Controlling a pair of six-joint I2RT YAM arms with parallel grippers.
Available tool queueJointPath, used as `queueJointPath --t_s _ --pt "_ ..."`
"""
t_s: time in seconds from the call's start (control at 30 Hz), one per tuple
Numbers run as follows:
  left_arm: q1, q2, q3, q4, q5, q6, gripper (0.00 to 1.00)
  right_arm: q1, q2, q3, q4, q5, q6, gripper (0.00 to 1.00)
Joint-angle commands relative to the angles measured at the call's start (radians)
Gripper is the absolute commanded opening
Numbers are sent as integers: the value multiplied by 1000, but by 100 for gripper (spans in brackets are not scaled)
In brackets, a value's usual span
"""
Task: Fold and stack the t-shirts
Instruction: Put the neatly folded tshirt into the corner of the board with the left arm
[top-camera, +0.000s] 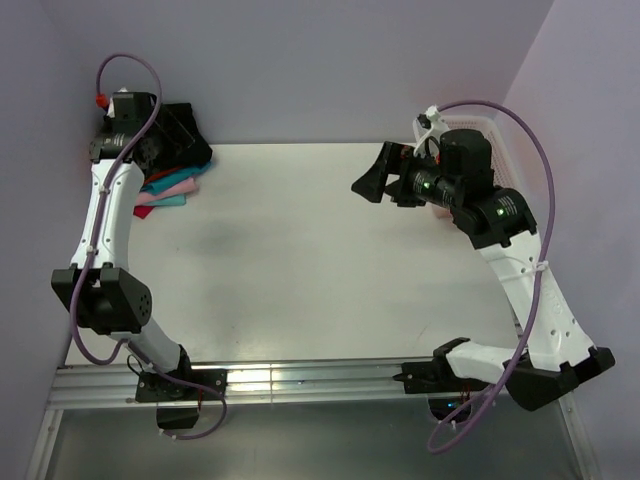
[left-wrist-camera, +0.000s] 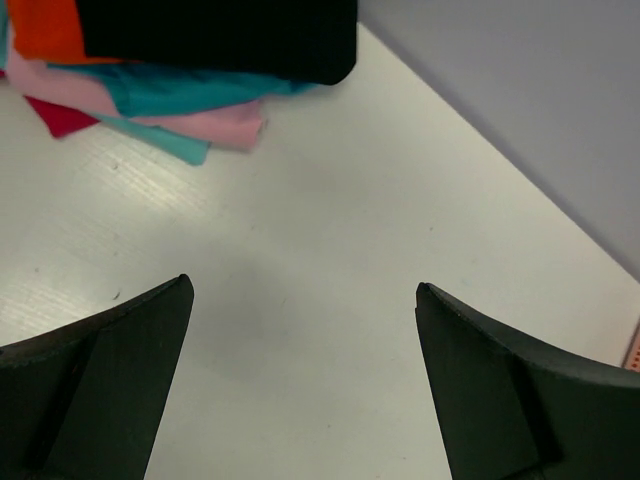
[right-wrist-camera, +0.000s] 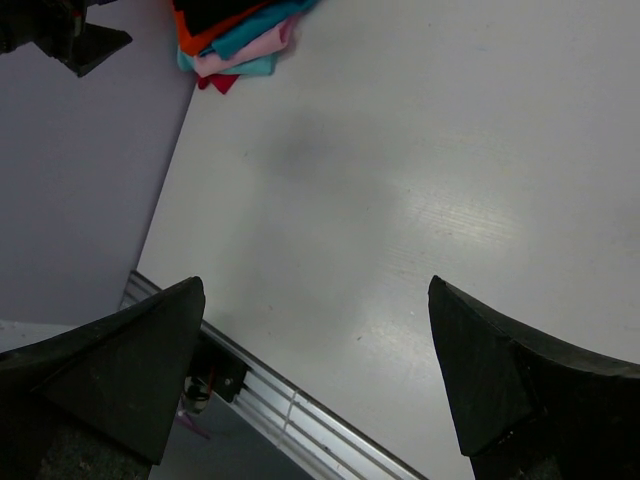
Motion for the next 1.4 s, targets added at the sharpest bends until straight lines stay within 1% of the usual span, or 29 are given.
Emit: queueJointPath --t_s 0.0,0.07,0.2,0.3,0.63,0.83,1.13,1.37 --pt "1 -72 -15 -73 -60 35 99 5 -72 -51 58 14 -24 100" --pt "1 -88 -16 -101 -85 34 99 5 -101 -83 63 19 -30 100" --pt "0 -135 -53 -94 -100 40 99 5 -127 -104 54 28 -38 100" --pt "1 -172 -76 -78 -96 45 100 5 -149 -127 53 35 -41 100" --pt "0 -226 -102 -87 -105 63 100 5 -199 -178 72 34 -18 100" --pt "0 -247 -134 -75 -96 57 100 5 -215 -190 58 49 -20 100" --pt "1 -253 -137 -69 -80 60 100 5 -255 -233 60 61 -3 100" --pt "0 -259 -147 -63 -67 66 99 5 -251 -217 53 72 -3 100"
